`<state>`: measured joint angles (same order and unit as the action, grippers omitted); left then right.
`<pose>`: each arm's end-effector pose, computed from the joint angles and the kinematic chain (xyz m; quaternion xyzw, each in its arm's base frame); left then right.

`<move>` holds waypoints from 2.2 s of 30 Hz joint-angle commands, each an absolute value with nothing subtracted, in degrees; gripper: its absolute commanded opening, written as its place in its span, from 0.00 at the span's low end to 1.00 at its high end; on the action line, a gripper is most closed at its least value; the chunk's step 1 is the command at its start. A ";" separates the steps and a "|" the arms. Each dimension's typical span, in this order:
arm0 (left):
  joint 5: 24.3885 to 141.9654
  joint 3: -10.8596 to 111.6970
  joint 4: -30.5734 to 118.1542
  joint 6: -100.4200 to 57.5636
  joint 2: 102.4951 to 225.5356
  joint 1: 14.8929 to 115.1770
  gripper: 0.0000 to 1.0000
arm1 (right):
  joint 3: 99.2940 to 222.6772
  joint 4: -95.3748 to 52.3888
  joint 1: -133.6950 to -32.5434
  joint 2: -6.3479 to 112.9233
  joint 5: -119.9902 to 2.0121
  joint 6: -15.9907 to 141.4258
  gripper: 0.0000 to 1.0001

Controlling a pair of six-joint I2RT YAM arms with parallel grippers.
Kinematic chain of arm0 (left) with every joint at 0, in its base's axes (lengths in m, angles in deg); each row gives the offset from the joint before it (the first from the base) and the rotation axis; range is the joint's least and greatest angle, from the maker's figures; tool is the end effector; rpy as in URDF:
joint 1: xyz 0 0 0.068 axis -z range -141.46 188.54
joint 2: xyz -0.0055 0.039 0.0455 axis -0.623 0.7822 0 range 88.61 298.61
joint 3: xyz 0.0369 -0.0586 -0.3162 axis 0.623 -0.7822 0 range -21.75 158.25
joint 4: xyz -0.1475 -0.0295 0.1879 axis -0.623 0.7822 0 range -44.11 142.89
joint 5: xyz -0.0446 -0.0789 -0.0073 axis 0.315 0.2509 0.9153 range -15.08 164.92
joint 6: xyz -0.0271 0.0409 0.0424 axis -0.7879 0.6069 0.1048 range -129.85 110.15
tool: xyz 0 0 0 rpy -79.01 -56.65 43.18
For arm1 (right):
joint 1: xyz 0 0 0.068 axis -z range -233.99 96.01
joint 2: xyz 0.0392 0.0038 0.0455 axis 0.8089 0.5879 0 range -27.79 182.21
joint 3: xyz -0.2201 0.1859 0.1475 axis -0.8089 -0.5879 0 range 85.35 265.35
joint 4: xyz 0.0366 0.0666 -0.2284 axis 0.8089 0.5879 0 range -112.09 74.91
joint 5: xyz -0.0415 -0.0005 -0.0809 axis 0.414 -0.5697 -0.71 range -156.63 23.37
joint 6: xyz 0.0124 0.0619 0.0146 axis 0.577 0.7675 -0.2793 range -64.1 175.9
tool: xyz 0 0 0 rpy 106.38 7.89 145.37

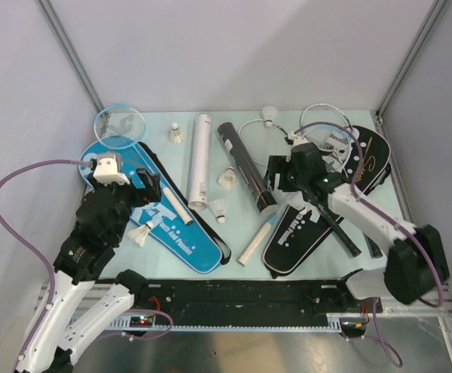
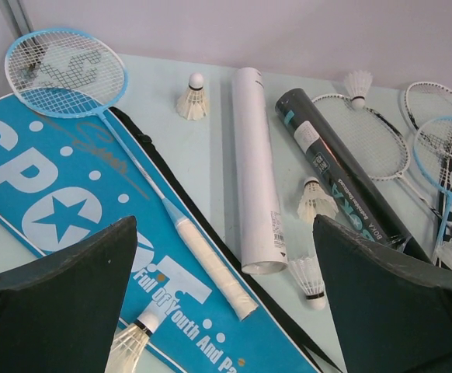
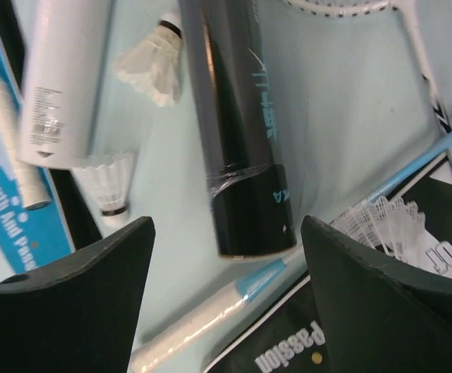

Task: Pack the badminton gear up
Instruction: Open the lid of the shuttle tube.

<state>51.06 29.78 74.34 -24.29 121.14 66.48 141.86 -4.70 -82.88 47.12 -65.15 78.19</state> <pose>0.0652 -0.0114 0.3931 -0.0449 0.7570 -0.0816 0.6467 0.2349 0.1312 0.3327 -0.0571 0.8883 0.2071 0.4059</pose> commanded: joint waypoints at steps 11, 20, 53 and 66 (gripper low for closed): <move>50.79 29.48 73.03 -24.97 121.68 66.29 0.98 | 156.75 -8.83 -81.51 73.19 -57.84 71.53 0.92; 50.97 29.48 73.04 -24.97 122.17 66.22 0.98 | 161.98 -6.68 -81.88 81.32 -58.65 68.21 0.92; 65.73 33.78 72.23 -40.75 132.15 66.22 0.95 | 157.39 -7.78 -84.56 60.94 -61.86 70.47 0.43; 83.04 34.53 51.41 -54.64 144.71 66.28 1.00 | 139.61 -20.77 -92.78 37.59 -50.50 77.47 0.43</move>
<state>75.82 33.56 63.54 -48.17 143.22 66.37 142.32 -9.97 -90.85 43.27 -55.87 73.79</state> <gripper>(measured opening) 0.994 0.708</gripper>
